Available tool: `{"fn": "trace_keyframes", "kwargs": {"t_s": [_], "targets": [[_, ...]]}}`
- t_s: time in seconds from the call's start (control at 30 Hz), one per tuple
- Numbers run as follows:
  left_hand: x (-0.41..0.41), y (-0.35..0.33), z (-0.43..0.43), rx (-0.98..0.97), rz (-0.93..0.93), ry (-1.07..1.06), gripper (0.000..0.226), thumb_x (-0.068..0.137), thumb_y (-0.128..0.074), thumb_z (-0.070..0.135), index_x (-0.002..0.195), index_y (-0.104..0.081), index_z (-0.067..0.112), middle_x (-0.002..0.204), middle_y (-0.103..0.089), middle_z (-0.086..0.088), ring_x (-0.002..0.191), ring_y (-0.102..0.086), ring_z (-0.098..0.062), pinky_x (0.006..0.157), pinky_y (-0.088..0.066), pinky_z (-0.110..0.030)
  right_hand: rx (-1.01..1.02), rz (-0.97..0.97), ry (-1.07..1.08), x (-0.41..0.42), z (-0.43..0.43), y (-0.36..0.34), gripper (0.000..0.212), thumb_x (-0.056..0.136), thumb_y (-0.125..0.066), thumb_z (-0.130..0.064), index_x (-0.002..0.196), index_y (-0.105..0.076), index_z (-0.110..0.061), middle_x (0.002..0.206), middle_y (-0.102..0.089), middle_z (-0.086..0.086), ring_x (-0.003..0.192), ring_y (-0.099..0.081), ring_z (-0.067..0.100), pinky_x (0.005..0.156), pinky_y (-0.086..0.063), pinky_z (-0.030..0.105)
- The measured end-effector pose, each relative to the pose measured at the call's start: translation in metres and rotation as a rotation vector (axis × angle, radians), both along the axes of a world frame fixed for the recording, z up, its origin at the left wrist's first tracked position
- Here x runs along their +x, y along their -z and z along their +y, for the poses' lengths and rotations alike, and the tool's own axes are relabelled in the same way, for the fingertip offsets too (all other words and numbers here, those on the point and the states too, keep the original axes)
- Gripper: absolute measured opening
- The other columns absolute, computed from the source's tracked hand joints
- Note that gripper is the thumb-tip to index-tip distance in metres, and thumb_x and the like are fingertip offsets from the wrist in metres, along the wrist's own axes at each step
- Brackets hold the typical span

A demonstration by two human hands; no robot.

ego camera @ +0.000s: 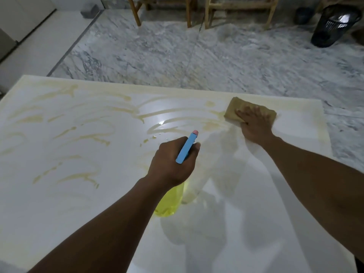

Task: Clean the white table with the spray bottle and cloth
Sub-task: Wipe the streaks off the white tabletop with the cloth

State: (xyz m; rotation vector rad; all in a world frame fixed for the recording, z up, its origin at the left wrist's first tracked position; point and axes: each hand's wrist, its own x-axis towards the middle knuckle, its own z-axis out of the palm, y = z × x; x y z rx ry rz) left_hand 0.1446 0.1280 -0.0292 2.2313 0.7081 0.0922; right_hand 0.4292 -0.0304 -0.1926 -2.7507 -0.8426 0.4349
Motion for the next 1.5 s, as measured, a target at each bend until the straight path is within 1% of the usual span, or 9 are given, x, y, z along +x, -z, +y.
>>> {"fn": "trace_keyframes", "kwargs": {"t_s": [0.33,0.53,0.83,0.93,1.03,1.2,1.33,1.43,1.5], "targets": [[-0.078,-0.017,-0.010,0.014,0.013,-0.018,0.040,0.104,-0.057,0.041,0.072,-0.050,0.019,0.071,-0.064,-0.015,0.065,-0.072,-0.037,0.067,-0.060,-0.058,0.057,-0.007,-0.089,-0.169,-0.033,-0.002,0.066,0.085,-0.022,-0.040,0.145,-0.048,-0.028,0.158,-0.035,0.006,0.148,-0.027,0.037,0.115,-0.016,0.061],[-0.171,-0.034,-0.019,-0.004,-0.018,0.009,0.034,0.103,-0.056,0.043,0.098,-0.069,0.011,0.069,-0.063,-0.013,0.064,-0.071,-0.037,0.067,-0.061,-0.057,-0.133,0.092,-0.099,-0.326,-0.055,-0.033,0.081,0.077,-0.019,-0.029,0.157,-0.012,-0.037,0.167,0.005,-0.004,0.154,0.007,0.026,0.120,0.001,0.051],[-0.264,-0.041,-0.029,-0.019,-0.025,0.063,0.036,0.104,-0.056,0.042,0.100,-0.069,0.009,0.070,-0.064,-0.017,0.065,-0.070,-0.039,0.069,-0.061,-0.058,-0.021,0.208,-0.142,-0.478,-0.086,-0.035,0.069,0.088,-0.033,-0.019,0.155,-0.024,-0.034,0.162,-0.001,-0.012,0.154,0.003,0.023,0.121,-0.001,0.050],[-0.266,-0.046,-0.027,-0.036,-0.029,0.081,0.037,0.103,-0.056,0.044,0.097,-0.068,0.010,0.069,-0.064,-0.015,0.065,-0.070,-0.039,0.069,-0.063,-0.057,0.217,0.311,0.011,-0.465,-0.082,-0.069,0.052,0.093,-0.043,-0.009,0.141,-0.053,-0.024,0.148,-0.044,-0.008,0.138,-0.045,0.024,0.115,-0.034,0.039],[-0.252,-0.050,-0.019,-0.028,-0.039,0.083,0.038,0.104,-0.056,0.045,0.092,-0.065,0.010,0.072,-0.067,-0.015,0.065,-0.072,-0.037,0.071,-0.062,-0.057,0.321,0.622,0.395,-0.426,-0.071,-0.120,0.024,0.093,-0.058,-0.035,0.107,-0.071,-0.021,0.105,-0.072,0.005,0.083,-0.066,0.022,0.061,-0.049,0.026],[-0.208,-0.054,0.003,-0.017,-0.052,0.098,0.036,0.103,-0.056,0.046,0.095,-0.068,0.013,0.070,-0.066,-0.011,0.065,-0.072,-0.035,0.071,-0.062,-0.056,0.620,1.110,0.631,-0.342,-0.069,-0.145,0.032,0.088,-0.060,-0.017,0.116,-0.065,-0.002,0.105,-0.074,0.019,0.094,-0.070,0.034,0.076,-0.056,0.039],[-0.154,-0.051,0.029,-0.019,-0.056,0.098,0.040,0.102,-0.054,0.047,0.102,-0.068,0.010,0.068,-0.063,-0.012,0.066,-0.070,-0.038,0.070,-0.063,-0.056,0.570,0.953,0.499,-0.250,-0.032,-0.158,0.044,0.085,-0.054,-0.004,0.129,-0.058,-0.004,0.098,-0.067,0.017,0.086,-0.064,0.031,0.065,-0.052,0.034],[-0.111,-0.049,0.051,0.013,-0.039,0.116,0.042,0.100,-0.051,0.050,0.103,-0.068,0.011,0.072,-0.067,-0.013,0.065,-0.071,-0.035,0.070,-0.062,-0.056,0.509,0.661,0.391,-0.172,0.003,-0.174,0.068,0.058,-0.074,-0.040,0.115,-0.065,-0.005,0.093,-0.065,0.016,0.083,-0.059,0.030,0.070,-0.043,0.039],[-0.084,-0.047,0.063,0.004,-0.027,0.106,0.046,0.097,-0.049,0.054,0.105,-0.069,0.014,0.072,-0.067,-0.012,0.065,-0.071,-0.034,0.069,-0.062,-0.055,0.403,0.498,0.323,-0.122,0.028,-0.179,0.054,0.071,-0.072,-0.046,0.113,-0.062,-0.012,0.102,-0.065,0.015,0.088,-0.061,0.031,0.072,-0.043,0.037]]}}
